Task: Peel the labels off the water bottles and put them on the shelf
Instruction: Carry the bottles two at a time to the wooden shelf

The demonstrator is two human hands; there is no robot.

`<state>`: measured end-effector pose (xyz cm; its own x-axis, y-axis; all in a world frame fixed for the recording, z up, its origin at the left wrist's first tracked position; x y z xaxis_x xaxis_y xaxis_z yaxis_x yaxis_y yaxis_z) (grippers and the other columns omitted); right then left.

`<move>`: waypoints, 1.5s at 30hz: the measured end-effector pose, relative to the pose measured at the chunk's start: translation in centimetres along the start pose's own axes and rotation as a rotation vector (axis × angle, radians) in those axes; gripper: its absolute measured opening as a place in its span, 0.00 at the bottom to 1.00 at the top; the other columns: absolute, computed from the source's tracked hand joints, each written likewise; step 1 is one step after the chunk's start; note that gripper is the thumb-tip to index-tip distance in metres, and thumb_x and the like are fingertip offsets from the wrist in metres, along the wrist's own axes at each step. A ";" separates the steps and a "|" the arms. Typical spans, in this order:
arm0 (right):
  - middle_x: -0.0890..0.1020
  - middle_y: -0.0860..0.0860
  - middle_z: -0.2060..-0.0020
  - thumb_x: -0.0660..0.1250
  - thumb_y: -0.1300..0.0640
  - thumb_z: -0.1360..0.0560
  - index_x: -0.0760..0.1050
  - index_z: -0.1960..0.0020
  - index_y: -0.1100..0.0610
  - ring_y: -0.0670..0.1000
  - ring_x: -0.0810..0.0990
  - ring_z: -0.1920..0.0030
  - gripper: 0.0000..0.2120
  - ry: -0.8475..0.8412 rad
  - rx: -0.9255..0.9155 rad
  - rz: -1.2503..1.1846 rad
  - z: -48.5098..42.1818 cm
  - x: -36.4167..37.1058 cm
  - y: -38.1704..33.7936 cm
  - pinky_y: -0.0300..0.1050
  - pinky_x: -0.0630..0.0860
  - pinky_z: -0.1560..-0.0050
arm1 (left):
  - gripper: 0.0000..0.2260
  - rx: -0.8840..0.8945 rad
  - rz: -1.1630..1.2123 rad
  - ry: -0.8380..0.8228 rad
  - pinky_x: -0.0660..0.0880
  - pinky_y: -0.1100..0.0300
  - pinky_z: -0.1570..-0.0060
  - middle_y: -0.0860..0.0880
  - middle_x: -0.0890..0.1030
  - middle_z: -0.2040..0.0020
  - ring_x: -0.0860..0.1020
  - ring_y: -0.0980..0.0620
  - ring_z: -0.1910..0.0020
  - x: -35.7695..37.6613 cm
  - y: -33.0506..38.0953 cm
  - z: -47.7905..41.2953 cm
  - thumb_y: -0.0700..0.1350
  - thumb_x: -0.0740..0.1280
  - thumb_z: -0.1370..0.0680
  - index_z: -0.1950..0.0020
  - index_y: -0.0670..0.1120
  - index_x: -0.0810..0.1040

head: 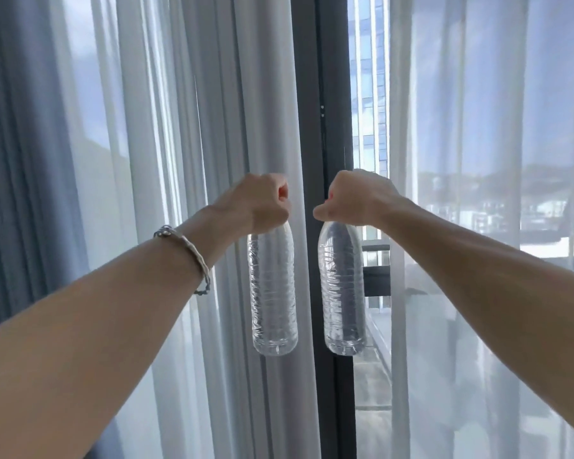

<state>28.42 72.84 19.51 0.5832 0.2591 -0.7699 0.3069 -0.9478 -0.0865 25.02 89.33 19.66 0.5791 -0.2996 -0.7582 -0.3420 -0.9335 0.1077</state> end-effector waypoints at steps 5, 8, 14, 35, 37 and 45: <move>0.77 0.51 0.71 0.69 0.44 0.30 0.76 0.66 0.59 0.52 0.75 0.70 0.17 0.019 -0.040 -0.048 0.1 -0.6 -1.7 0.40 0.70 0.69 | 0.04 0.010 -0.091 0.029 0.73 0.52 0.55 0.48 0.75 0.59 0.74 0.46 0.57 -1.4 -1.5 1.3 0.45 0.58 0.24 0.59 0.49 0.69; 0.70 0.50 0.76 0.68 0.46 0.31 0.69 0.71 0.58 0.51 0.69 0.74 0.18 0.022 -0.044 -0.047 -0.1 -0.7 -2.3 0.40 0.66 0.71 | 0.03 0.006 -0.128 0.072 0.74 0.51 0.56 0.47 0.76 0.58 0.74 0.46 0.58 -2.5 -2.2 1.9 0.45 0.59 0.25 0.58 0.47 0.69; 0.67 0.49 0.76 0.68 0.48 0.33 0.65 0.72 0.57 0.52 0.68 0.75 0.18 0.005 -0.089 -0.026 -1.1 0.0 -4.0 0.39 0.64 0.71 | 0.04 -0.052 -0.190 0.104 0.72 0.56 0.59 0.48 0.76 0.60 0.75 0.46 0.58 -4.1 -4.4 2.8 0.46 0.61 0.26 0.58 0.47 0.72; 0.78 0.52 0.70 0.68 0.45 0.32 0.77 0.66 0.59 0.54 0.77 0.66 0.17 -0.163 -0.614 -0.304 -2.1 13.1 -40.1 0.38 0.67 0.70 | 0.08 -0.467 -0.480 0.000 0.67 0.56 0.61 0.48 0.72 0.58 0.72 0.48 0.60 -15.4 -27.7 21.3 0.46 0.59 0.25 0.64 0.50 0.65; 0.72 0.50 0.75 0.68 0.46 0.31 0.71 0.71 0.58 0.51 0.71 0.73 0.18 -0.163 -0.655 -0.352 -1.4 12.4 -45.5 0.38 0.64 0.73 | 0.09 -0.526 -0.528 0.006 0.68 0.56 0.62 0.49 0.72 0.61 0.72 0.46 0.60 -18.7 -30.4 24.2 0.45 0.59 0.26 0.66 0.50 0.63; 0.73 0.50 0.73 0.67 0.45 0.31 0.74 0.67 0.59 0.51 0.71 0.72 0.17 -0.179 -0.905 -0.507 4.8 8.3 -64.3 0.39 0.66 0.73 | 0.03 -0.765 -0.733 0.095 0.67 0.56 0.58 0.46 0.73 0.53 0.73 0.44 0.55 -30.8 -35.3 36.1 0.46 0.60 0.24 0.56 0.47 0.70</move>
<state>9.86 135.02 15.64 0.1325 0.4853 -0.8642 0.9742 -0.2243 0.0234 -7.49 138.67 16.02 0.5220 0.4024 -0.7521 0.6509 -0.7577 0.0463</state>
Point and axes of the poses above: each hand's wrist, its own z-axis away from the middle knuckle, its own x-axis out of the palm, y = z × x, the point moved 2 cm from there along -z, towards the middle knuckle
